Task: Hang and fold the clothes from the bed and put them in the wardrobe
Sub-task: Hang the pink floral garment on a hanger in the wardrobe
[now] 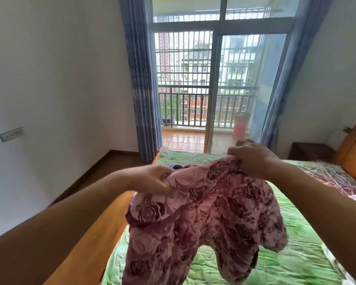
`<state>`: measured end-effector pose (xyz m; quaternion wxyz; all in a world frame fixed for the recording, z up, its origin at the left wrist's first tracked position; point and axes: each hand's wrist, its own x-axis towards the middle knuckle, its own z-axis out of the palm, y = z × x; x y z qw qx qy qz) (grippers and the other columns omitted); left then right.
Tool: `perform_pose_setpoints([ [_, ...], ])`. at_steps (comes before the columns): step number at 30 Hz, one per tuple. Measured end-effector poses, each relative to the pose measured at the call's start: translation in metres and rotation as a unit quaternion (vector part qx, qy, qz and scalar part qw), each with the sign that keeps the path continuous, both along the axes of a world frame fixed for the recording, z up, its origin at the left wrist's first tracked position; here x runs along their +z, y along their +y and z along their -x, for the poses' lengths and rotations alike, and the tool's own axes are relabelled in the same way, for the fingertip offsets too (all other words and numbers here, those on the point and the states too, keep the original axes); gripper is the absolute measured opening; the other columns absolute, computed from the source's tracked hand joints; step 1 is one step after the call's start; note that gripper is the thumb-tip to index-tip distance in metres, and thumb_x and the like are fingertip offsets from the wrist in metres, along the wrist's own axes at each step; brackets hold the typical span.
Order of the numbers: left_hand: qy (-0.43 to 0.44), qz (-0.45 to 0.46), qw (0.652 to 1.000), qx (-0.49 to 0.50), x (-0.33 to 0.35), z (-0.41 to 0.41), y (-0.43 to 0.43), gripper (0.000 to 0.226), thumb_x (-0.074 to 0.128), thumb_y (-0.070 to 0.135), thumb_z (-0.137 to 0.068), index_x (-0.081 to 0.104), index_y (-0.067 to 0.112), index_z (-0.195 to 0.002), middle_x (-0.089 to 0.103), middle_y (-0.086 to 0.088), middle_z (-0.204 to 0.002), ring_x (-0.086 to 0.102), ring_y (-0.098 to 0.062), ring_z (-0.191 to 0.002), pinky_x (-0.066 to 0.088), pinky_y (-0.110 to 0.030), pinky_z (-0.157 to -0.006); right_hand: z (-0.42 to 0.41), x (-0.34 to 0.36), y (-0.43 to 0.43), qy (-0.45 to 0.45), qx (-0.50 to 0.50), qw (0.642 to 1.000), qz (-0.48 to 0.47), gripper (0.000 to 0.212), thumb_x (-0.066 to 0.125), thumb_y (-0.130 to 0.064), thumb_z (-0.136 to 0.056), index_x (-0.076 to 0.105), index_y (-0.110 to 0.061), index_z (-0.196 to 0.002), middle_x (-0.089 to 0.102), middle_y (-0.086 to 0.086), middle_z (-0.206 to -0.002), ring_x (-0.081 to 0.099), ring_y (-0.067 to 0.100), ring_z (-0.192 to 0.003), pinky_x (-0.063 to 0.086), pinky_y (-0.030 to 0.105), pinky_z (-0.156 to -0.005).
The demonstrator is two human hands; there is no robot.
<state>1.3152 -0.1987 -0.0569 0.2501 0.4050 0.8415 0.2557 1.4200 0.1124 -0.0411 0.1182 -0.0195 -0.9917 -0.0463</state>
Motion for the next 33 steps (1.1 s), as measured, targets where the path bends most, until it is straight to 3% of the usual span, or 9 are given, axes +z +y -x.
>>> perform_pose_setpoints([
  [5, -0.138, 0.062, 0.986, -0.068, -0.023, -0.013, 0.012, 0.035, 0.068, 0.036, -0.093, 0.064, 0.021, -0.124, 0.072, -0.008, -0.115, 0.070, -0.013, -0.098, 0.056, -0.037, -0.088, -0.007, -0.001, -0.022, 0.095, 0.063, 0.990, -0.082, 0.028, 0.069, -0.024, -0.088, 0.065, -0.033, -0.113, 0.040, 0.003, -0.119, 0.044, 0.022, -0.114, 0.050, 0.041, -0.091],
  [11, 0.104, -0.099, 0.988, 0.059, -0.018, -0.007, 0.026, 0.054, 0.069, 0.024, -0.094, 0.048, 0.027, -0.143, 0.063, 0.001, -0.129, 0.063, -0.011, -0.111, 0.055, -0.033, -0.097, -0.014, -0.012, -0.053, 0.129, 0.165, 0.975, -0.080, 0.031, 0.080, -0.019, -0.077, 0.068, -0.028, -0.105, 0.042, 0.002, -0.116, 0.036, 0.004, -0.100, 0.059, 0.021, -0.067],
  [15, 0.198, -0.133, 0.971, 0.025, -0.010, -0.003, 0.046, 0.080, 0.078, 0.020, -0.085, 0.035, 0.029, -0.153, 0.044, -0.003, -0.151, 0.045, -0.018, -0.134, 0.042, -0.031, -0.110, -0.014, -0.010, -0.066, 0.165, 0.283, 0.940, -0.090, 0.024, 0.067, -0.017, -0.087, 0.071, -0.023, -0.111, 0.051, 0.007, -0.112, 0.049, 0.011, -0.099, 0.058, 0.022, -0.067],
  [19, 0.206, -0.056, 0.977, -0.014, 0.000, -0.007, 0.072, 0.055, 0.068, 0.003, -0.088, 0.049, 0.010, -0.139, 0.056, 0.008, -0.114, 0.053, -0.011, -0.106, 0.037, -0.013, -0.088, -0.018, -0.003, -0.079, 0.185, 0.305, 0.930, -0.085, 0.024, 0.061, -0.029, -0.099, 0.064, -0.018, -0.120, 0.053, 0.005, -0.126, 0.050, 0.016, -0.109, 0.057, 0.032, -0.085],
  [22, 0.137, -0.098, 0.981, -0.091, -0.012, -0.001, 0.075, 0.028, 0.063, -0.003, -0.085, 0.059, 0.005, -0.111, 0.053, 0.012, -0.083, 0.054, 0.002, -0.075, 0.050, -0.023, -0.071, -0.021, -0.008, -0.072, 0.208, 0.306, 0.921, -0.121, 0.023, 0.064, -0.026, -0.099, 0.060, -0.017, -0.119, 0.059, 0.007, -0.113, 0.054, 0.021, -0.101, 0.055, 0.032, -0.081],
  [25, 0.157, -0.106, 0.981, -0.034, -0.020, -0.009, 0.077, 0.021, 0.060, 0.008, -0.084, 0.066, 0.007, -0.105, 0.063, 0.005, -0.086, 0.059, -0.009, -0.079, 0.052, -0.030, -0.075, -0.024, -0.019, -0.062, 0.221, 0.304, 0.910, -0.177, 0.022, 0.056, -0.019, -0.100, 0.068, -0.019, -0.119, 0.060, 0.010, -0.110, 0.054, 0.022, -0.094, 0.051, 0.032, -0.075],
  [27, 0.214, -0.096, 0.971, 0.037, -0.020, -0.009, 0.078, 0.025, 0.060, 0.007, -0.086, 0.066, 0.015, -0.109, 0.068, 0.001, -0.095, 0.064, -0.018, -0.089, 0.053, -0.035, -0.085, -0.026, -0.025, -0.062, 0.191, 0.274, 0.929, -0.157, 0.032, 0.052, -0.018, -0.098, 0.063, -0.024, -0.127, 0.057, 0.009, -0.111, 0.056, 0.022, -0.093, 0.053, 0.034, -0.076],
  [31, 0.324, -0.137, 0.935, 0.049, -0.014, -0.001, 0.073, 0.023, 0.057, 0.007, -0.076, 0.049, 0.023, -0.091, 0.055, 0.009, -0.078, 0.059, -0.020, -0.070, 0.054, -0.039, -0.065, -0.037, -0.053, -0.073, 0.184, 0.169, 0.968, 0.022, 0.042, 0.061, -0.019, -0.095, 0.051, -0.034, -0.133, 0.051, 0.005, -0.113, 0.064, 0.023, -0.079, 0.050, 0.028, -0.053],
  [33, 0.365, -0.131, 0.921, 0.049, -0.008, -0.003, 0.072, 0.024, 0.056, 0.012, -0.077, 0.046, 0.025, -0.094, 0.052, 0.009, -0.080, 0.058, -0.022, -0.071, 0.051, -0.038, -0.064, -0.043, -0.078, -0.095, 0.219, 0.109, 0.959, 0.141, 0.037, 0.053, -0.036, -0.100, 0.046, -0.032, -0.137, 0.049, 0.003, -0.118, 0.064, 0.026, -0.084, 0.054, 0.033, -0.057],
])
